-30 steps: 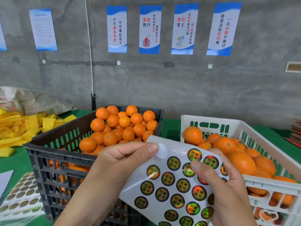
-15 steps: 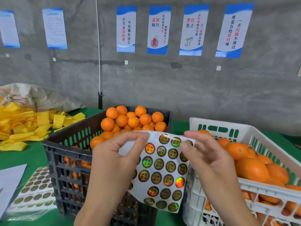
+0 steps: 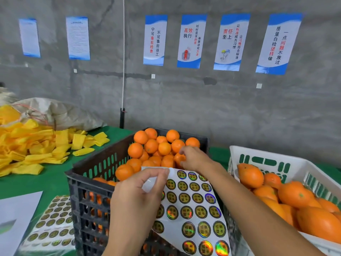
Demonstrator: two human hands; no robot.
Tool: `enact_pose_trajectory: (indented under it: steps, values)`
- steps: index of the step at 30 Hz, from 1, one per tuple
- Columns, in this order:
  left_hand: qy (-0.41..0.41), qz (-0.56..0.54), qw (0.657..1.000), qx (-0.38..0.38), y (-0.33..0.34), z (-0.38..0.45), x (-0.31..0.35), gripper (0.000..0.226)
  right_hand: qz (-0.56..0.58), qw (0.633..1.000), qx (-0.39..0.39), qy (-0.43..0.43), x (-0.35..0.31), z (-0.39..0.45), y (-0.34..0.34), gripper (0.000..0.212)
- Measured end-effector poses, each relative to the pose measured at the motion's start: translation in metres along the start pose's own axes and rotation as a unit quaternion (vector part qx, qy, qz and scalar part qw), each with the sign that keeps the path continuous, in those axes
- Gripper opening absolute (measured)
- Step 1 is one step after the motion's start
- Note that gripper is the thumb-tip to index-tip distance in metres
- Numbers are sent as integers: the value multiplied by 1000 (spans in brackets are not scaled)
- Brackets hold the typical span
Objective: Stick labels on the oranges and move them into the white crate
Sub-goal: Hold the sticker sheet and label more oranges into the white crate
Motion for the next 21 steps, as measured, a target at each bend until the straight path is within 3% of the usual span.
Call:
enact_pose_trajectory:
  steps: [5, 9, 15, 21]
  values:
    - [19, 5, 1000, 9, 0, -1, -1, 14, -63, 993, -100, 0, 22, 36, 26, 45]
    - [21, 51, 998, 30, 1, -3, 1, 20, -34, 984, -173, 40, 45, 50, 45, 75]
    - [-1, 101, 993, 54, 7, -3, -6, 18, 10, 984, -165, 72, 66, 66, 48, 98]
    - [-9, 90, 995, 45, 7, -3, -8, 19, -2, 988, -146, 59, 71, 71, 47, 86]
Point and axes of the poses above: each hand's wrist, its own z-axis towards the middle knuckle, its own y-axis out of the palm, x = y × z, the point moved 10 cm from there along z, towards the middle knuckle, and after that the axes turned 13 degrees about -y, right-handed, at the moved point
